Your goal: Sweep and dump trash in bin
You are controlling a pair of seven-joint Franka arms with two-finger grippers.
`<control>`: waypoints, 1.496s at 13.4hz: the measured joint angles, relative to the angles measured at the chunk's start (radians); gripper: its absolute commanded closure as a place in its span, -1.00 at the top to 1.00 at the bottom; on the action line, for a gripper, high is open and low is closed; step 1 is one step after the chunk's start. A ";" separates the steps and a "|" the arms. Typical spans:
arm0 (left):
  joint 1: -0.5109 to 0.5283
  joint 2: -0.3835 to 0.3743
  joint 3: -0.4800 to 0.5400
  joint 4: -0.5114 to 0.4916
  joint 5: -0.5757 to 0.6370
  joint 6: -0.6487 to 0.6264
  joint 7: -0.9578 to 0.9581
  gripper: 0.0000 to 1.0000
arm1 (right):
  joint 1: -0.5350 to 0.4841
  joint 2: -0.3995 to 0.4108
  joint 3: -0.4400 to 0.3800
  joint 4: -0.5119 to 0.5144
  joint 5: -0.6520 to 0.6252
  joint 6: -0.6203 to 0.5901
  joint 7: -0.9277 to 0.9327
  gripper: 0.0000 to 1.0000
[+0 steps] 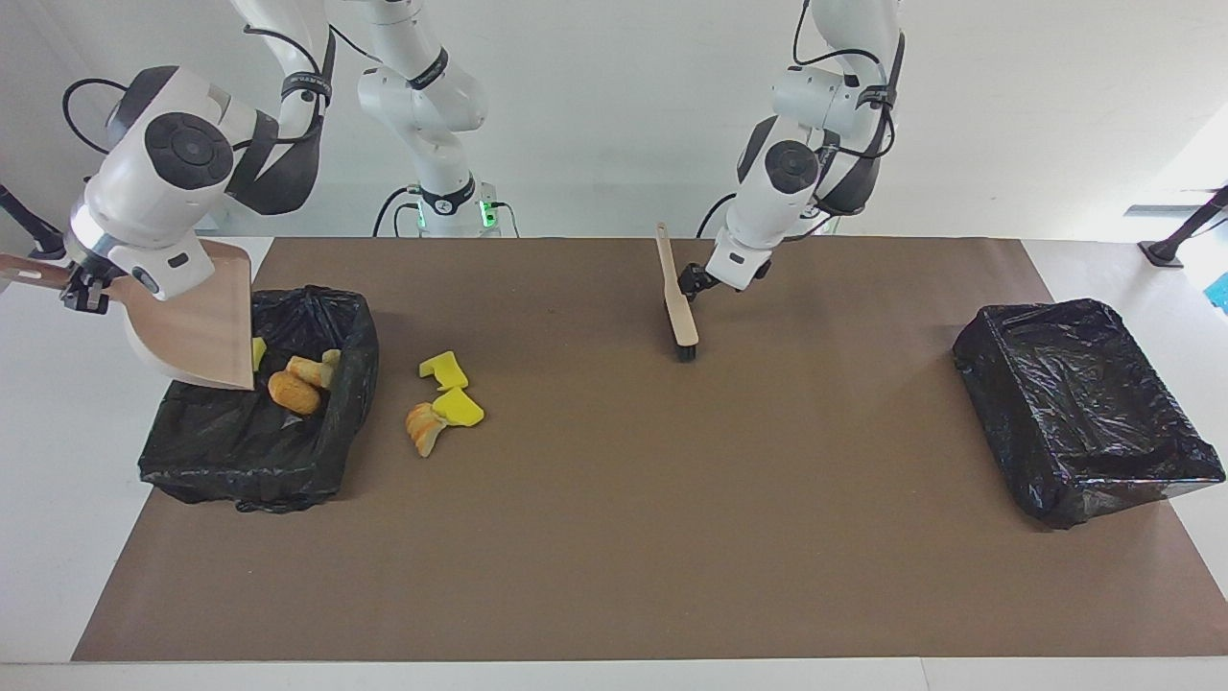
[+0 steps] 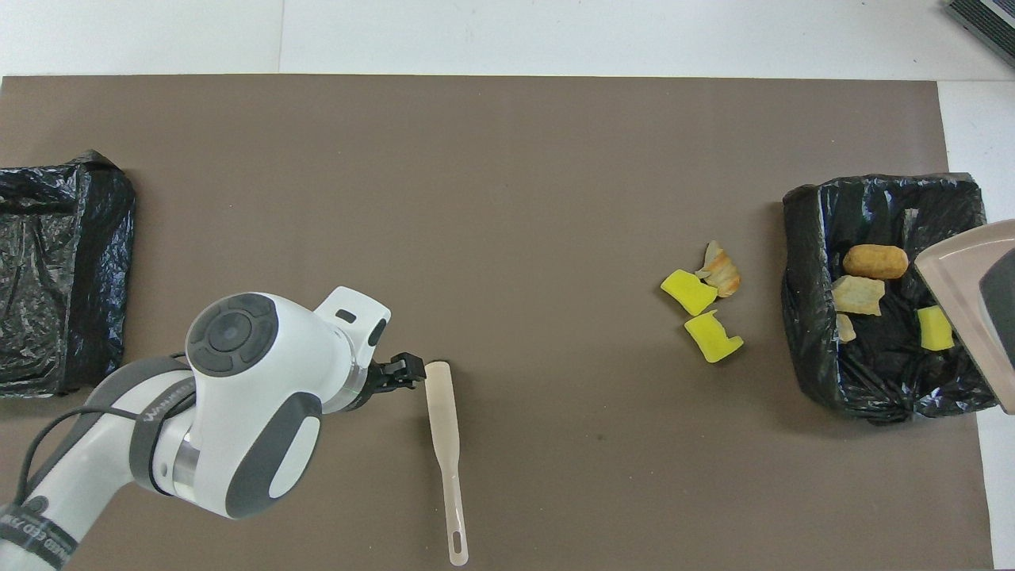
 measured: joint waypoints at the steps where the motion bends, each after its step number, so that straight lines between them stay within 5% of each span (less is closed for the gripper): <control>1: 0.043 0.026 0.000 0.051 0.003 -0.020 0.069 1.00 | 0.001 -0.001 0.001 0.000 0.001 0.000 0.000 -1.00; 6: 0.236 0.083 0.002 0.222 0.058 -0.135 0.396 1.00 | -0.005 -0.007 -0.005 0.032 0.280 -0.040 0.045 -1.00; 10: 0.366 0.082 0.004 0.378 0.084 -0.298 0.562 1.00 | 0.034 -0.011 0.005 0.074 0.437 -0.135 0.314 -1.00; 20: 0.436 0.047 -0.009 0.531 0.118 -0.393 0.652 1.00 | 0.198 -0.016 0.068 0.079 0.650 -0.184 1.018 -1.00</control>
